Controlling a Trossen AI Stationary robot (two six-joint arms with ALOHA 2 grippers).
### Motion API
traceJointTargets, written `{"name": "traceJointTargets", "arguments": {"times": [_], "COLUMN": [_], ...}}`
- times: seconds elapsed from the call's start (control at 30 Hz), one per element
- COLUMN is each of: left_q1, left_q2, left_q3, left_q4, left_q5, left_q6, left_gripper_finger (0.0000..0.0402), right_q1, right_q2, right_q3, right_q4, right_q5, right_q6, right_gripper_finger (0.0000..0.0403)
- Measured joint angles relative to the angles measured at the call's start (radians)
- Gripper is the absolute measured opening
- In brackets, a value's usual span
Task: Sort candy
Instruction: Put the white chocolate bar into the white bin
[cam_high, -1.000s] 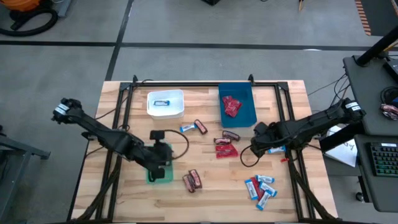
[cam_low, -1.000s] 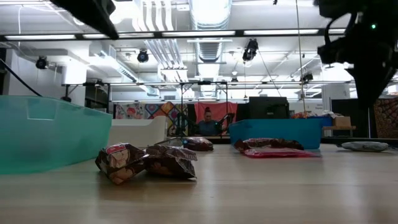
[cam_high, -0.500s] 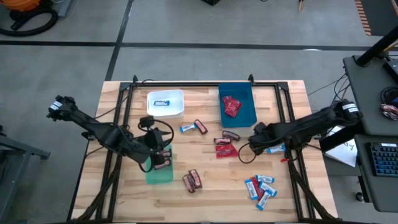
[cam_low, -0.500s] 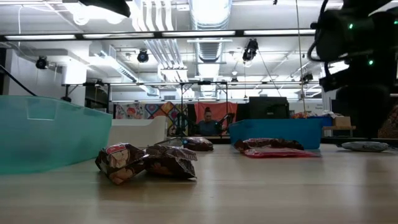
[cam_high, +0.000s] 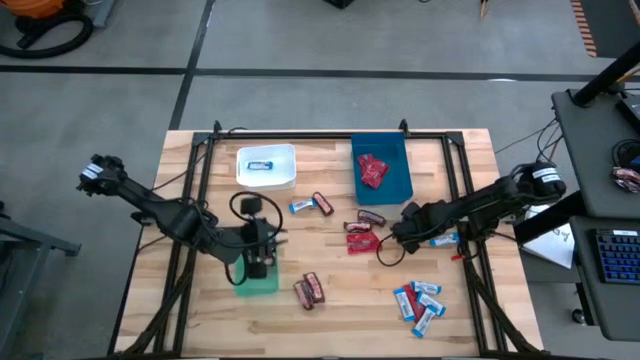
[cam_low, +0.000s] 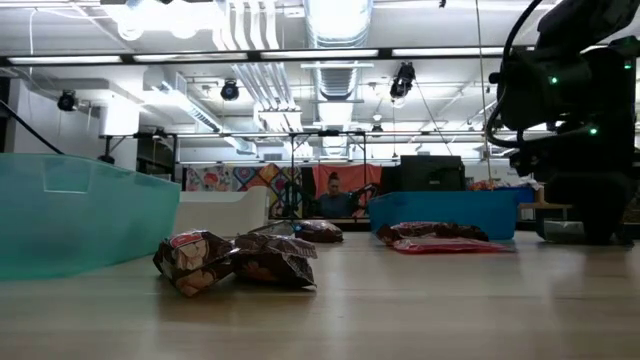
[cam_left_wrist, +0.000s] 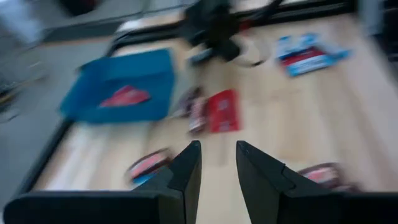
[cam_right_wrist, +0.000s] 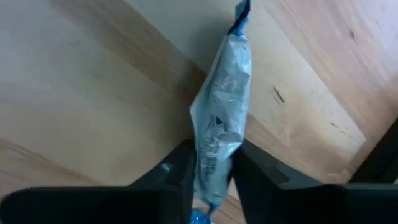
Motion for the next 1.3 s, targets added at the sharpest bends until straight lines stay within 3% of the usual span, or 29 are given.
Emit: {"name": "traceJointTargets", "arguments": {"times": [0.13, 0.3, 0.57, 0.77, 1.0, 1.17, 1.3], "left_q1": [0.0, 0.002, 0.021, 0.062, 0.106, 0.135, 0.152], "left_q2": [0.019, 0.041, 0.082, 0.162, 0.296, 0.375, 0.411], "left_q3": [-0.007, -0.013, -0.015, -0.034, -0.034, -0.034, -0.034], "left_q4": [0.136, 0.258, 0.297, 0.397, 0.561, 0.689, 0.783], "left_q5": [0.106, 0.144, 0.144, 0.144, 0.144, 0.163, 0.276], "left_q6": [0.091, 0.112, 0.062, 0.062, 0.107, 0.145, 0.171], "left_gripper_finger": [0.0085, 0.0085, 0.0112, 0.0149, 0.0186, 0.0197, 0.0197], "right_q1": [0.0, 0.002, 0.094, 0.196, 0.252, 0.253, 0.253], "right_q2": [-0.02, -0.1, -0.293, -0.376, -0.335, -0.251, -0.189], "right_q3": [-0.001, -0.002, 0.034, 0.034, 0.034, 0.034, 0.034], "right_q4": [-0.006, -0.021, 0.029, 0.334, 0.753, 1.034, 1.17], "right_q5": [-0.003, -0.056, -0.156, -0.124, 0.024, 0.025, -0.025], "right_q6": [-0.005, -0.014, -0.071, -0.249, -0.611, -0.848, -0.972], "right_gripper_finger": [0.0034, 0.0035, 0.0034, 0.0034, 0.0034, 0.0034, 0.0034]}}
